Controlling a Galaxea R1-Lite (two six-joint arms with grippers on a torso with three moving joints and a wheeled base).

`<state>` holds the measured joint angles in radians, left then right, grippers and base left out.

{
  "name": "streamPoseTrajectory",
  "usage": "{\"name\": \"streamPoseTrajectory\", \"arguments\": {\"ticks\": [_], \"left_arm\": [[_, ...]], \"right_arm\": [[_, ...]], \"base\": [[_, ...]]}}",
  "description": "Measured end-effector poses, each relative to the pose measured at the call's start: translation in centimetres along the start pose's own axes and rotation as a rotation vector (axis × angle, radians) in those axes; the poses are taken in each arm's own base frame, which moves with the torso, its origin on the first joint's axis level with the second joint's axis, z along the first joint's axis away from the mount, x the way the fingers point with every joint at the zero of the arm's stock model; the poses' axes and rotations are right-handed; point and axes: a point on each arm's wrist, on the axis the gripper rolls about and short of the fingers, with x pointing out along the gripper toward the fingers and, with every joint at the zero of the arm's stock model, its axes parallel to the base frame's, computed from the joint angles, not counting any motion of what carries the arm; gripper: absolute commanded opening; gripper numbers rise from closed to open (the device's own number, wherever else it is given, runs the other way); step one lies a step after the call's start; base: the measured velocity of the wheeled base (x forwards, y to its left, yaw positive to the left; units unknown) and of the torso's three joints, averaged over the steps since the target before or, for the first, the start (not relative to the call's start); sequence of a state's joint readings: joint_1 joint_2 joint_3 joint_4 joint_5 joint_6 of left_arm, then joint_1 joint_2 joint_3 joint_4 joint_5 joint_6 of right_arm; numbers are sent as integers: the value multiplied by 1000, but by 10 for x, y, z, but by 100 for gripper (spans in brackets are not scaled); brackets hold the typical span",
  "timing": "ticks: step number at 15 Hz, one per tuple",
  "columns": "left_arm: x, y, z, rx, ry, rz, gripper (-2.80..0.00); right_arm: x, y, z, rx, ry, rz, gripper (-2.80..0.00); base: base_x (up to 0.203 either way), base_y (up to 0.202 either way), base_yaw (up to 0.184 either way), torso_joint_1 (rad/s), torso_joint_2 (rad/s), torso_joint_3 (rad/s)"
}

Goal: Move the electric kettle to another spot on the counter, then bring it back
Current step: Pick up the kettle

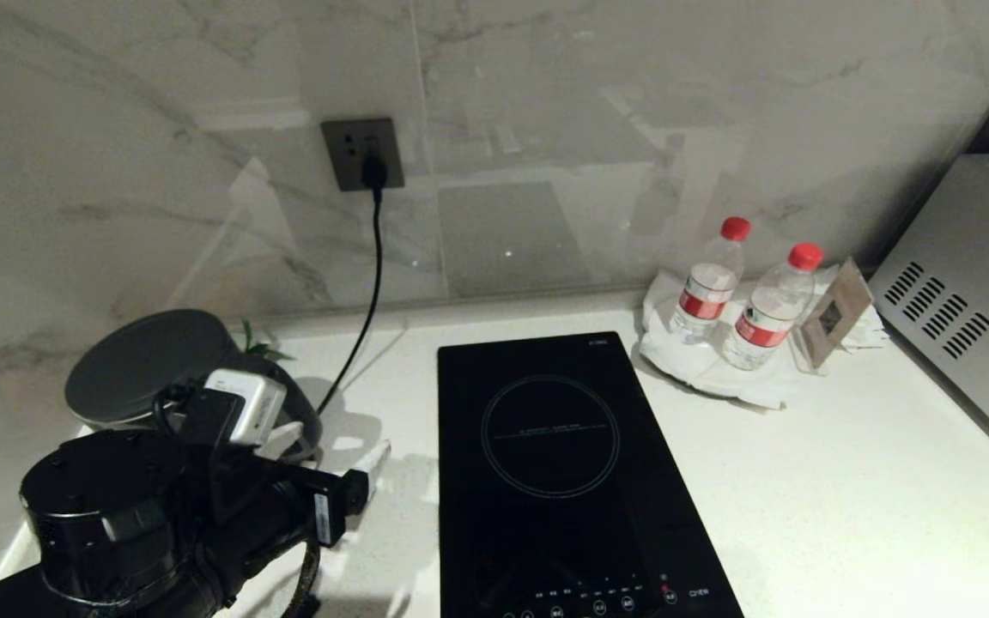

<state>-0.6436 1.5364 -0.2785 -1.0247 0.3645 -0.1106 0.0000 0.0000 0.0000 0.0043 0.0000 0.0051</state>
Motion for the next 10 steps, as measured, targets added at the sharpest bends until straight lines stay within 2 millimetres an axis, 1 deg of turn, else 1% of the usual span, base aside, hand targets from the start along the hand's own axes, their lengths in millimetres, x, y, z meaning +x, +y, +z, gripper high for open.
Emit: {"name": "streamPoseTrajectory", "arguments": {"ticks": [7,10], "left_arm": [[5,8,-2,1,15,41,0],[8,7,1,-2,4,44,0]], "right_arm": [[0,0,0,-1,0,0,-280],[0,0,0,0,0,0,-280]], "base": [[0,0,0,0,0,0],[0,0,0,0,0,0]]}}
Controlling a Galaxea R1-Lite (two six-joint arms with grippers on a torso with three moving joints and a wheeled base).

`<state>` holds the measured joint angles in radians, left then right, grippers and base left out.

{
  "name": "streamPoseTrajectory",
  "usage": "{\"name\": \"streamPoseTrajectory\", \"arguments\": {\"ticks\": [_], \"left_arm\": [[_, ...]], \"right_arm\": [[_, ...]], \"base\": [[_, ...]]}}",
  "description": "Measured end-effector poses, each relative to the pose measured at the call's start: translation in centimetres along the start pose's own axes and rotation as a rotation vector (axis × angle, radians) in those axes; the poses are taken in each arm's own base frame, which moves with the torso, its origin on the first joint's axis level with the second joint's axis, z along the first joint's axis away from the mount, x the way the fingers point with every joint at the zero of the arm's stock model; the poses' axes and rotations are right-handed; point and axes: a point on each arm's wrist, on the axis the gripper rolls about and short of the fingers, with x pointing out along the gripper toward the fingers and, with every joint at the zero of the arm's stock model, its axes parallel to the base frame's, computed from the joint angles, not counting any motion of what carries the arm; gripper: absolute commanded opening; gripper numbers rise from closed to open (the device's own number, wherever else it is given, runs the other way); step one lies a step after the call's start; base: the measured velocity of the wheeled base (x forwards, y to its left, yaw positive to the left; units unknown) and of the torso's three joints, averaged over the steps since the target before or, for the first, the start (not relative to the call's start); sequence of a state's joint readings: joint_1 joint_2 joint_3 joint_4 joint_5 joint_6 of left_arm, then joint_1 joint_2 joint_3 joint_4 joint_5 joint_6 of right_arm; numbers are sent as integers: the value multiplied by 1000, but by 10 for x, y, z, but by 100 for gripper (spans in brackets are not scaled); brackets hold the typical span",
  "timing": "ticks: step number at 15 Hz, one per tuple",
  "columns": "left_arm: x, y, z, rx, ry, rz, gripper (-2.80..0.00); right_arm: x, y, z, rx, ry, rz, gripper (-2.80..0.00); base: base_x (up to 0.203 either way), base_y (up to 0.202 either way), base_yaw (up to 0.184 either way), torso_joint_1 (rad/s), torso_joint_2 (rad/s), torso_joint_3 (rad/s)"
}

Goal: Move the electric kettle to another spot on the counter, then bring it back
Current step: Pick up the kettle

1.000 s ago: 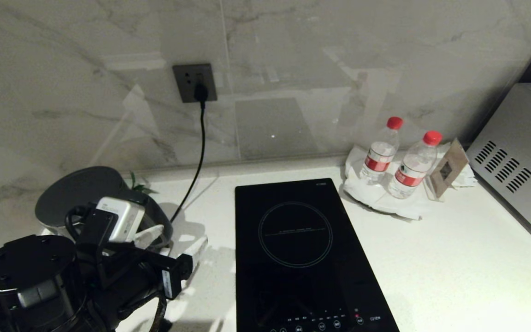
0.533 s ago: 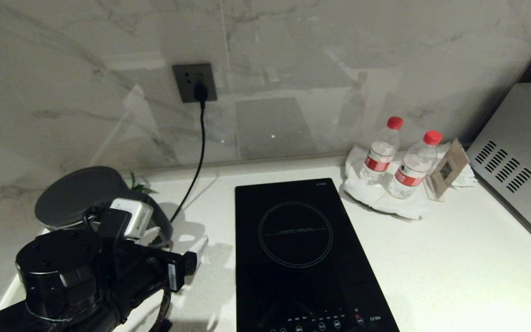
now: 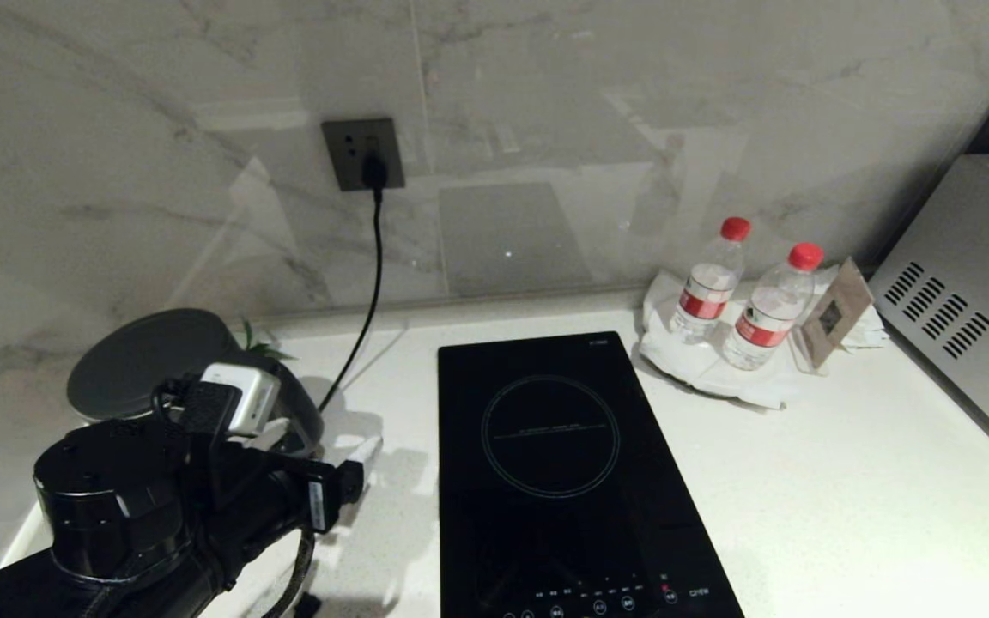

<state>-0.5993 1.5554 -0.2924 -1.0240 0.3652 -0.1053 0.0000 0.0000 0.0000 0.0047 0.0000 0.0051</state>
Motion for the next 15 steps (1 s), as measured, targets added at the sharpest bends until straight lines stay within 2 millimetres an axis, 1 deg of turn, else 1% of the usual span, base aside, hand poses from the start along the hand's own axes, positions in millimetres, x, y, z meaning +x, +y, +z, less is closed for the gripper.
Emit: {"name": "streamPoseTrajectory", "arguments": {"ticks": [4,8,11,15], "left_arm": [[7,0,8,-11,-27,12,0],[11,1,6,-7,-14,25,0],[13,4,4,-8,-10,69,0],[16,3,9,-16,-28,86,0]], "right_arm": [[0,0,0,0,0,0,-280],[0,0,0,0,0,0,-280],[0,0,0,0,0,0,-280],[0,0,0,0,0,0,-280]], "base": [[0,0,0,0,0,0],[0,0,0,0,0,0],[0,0,0,0,0,0],[0,0,0,0,0,0]]}}
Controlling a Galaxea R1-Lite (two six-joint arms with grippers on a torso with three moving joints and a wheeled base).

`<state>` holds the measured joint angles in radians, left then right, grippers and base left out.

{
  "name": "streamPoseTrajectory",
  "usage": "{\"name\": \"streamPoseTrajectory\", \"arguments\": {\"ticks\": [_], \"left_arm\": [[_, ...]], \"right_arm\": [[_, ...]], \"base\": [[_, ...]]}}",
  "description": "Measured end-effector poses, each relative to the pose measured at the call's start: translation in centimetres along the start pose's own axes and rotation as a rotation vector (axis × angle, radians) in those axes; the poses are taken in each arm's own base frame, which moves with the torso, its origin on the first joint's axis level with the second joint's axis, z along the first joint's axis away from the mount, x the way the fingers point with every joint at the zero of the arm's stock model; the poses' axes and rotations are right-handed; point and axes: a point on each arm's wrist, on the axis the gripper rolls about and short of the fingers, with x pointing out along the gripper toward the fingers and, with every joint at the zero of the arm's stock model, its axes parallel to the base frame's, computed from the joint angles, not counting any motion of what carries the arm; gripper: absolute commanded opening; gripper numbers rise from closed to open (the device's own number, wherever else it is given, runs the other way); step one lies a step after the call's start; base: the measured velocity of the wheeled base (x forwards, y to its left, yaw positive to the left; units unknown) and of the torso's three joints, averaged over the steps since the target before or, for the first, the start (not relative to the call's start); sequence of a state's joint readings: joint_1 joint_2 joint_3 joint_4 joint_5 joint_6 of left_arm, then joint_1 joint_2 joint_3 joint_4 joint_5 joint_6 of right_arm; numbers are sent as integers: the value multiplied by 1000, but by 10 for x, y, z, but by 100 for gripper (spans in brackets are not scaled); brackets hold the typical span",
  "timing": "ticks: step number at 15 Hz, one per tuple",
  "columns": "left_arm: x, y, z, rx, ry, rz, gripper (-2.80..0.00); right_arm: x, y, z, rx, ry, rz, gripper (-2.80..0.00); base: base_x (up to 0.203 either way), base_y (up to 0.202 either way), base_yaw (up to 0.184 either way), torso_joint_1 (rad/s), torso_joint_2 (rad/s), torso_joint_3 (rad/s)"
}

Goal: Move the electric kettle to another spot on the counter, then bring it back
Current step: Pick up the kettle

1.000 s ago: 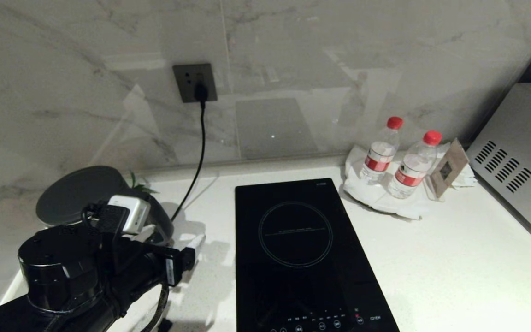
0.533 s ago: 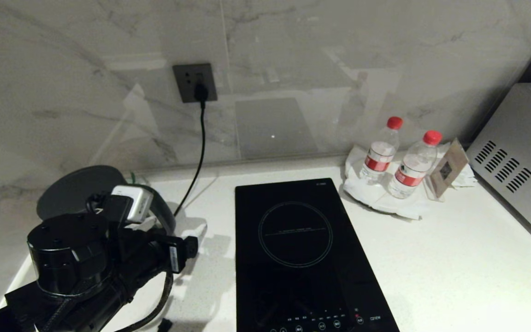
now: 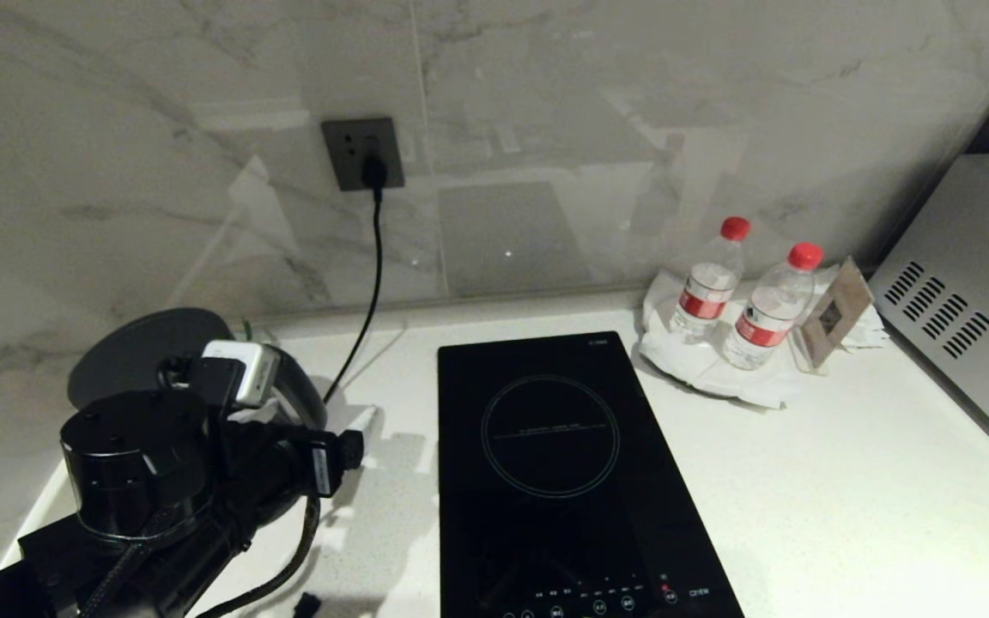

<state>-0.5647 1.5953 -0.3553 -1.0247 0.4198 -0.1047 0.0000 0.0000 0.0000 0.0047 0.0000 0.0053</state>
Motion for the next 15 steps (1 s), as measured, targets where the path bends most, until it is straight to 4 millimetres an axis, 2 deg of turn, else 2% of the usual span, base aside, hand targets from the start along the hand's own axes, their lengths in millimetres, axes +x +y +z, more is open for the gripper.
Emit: {"name": "streamPoseTrajectory", "arguments": {"ticks": [9,15], "left_arm": [[8,-4,4,-24,-45,-2,0],[19,-7,0,-36,-76,14,0]], "right_arm": [[0,0,0,0,0,0,-280],[0,0,0,0,0,0,-280]], "base": [[0,0,0,0,0,0],[0,0,0,0,0,0]]}}
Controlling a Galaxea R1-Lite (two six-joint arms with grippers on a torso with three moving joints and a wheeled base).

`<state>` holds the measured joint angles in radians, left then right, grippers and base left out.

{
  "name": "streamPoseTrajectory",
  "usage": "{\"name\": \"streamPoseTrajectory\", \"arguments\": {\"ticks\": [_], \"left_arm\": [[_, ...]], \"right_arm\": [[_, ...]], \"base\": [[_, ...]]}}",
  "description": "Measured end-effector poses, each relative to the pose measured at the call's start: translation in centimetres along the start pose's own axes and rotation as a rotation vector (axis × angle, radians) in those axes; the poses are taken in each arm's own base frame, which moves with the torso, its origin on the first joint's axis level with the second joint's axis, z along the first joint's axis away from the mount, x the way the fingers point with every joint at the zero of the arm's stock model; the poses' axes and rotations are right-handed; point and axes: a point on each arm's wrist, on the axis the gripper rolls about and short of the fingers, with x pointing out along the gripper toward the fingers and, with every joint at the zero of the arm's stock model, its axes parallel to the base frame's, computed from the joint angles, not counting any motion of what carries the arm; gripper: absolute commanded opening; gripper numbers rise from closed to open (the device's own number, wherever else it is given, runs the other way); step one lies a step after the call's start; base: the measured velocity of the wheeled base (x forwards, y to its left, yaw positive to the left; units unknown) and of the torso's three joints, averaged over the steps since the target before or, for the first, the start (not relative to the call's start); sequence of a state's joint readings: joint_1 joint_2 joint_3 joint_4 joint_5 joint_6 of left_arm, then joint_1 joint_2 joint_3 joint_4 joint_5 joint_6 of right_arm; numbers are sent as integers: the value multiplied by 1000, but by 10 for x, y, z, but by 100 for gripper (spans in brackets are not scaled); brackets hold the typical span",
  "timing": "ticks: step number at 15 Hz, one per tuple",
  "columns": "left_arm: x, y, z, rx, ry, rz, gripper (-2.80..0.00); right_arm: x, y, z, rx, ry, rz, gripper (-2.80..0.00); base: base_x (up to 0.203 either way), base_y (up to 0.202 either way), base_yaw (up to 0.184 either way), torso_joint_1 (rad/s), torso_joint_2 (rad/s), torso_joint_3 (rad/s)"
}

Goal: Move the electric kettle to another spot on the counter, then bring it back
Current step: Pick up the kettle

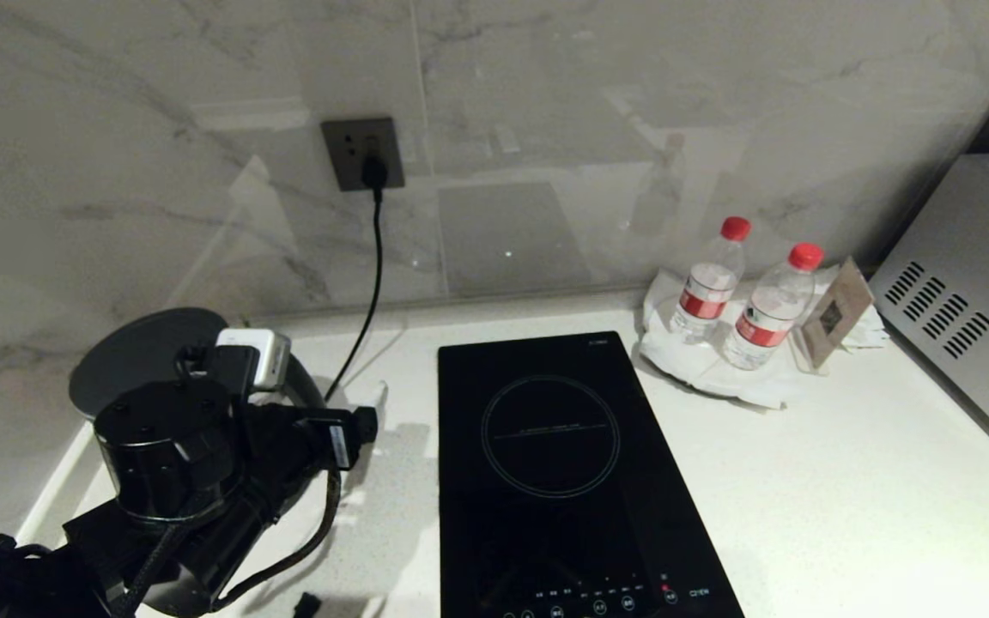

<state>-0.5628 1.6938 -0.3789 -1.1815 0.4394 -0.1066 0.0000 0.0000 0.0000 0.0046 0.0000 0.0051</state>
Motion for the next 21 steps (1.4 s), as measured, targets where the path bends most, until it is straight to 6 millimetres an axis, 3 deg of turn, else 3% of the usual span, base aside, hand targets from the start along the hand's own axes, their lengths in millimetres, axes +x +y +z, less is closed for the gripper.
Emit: {"name": "streamPoseTrajectory", "arguments": {"ticks": [21], "left_arm": [[31,12,9,-27,-45,92,0]], "right_arm": [[0,0,0,0,0,0,-280]], "base": [[0,0,0,0,0,0]]}}
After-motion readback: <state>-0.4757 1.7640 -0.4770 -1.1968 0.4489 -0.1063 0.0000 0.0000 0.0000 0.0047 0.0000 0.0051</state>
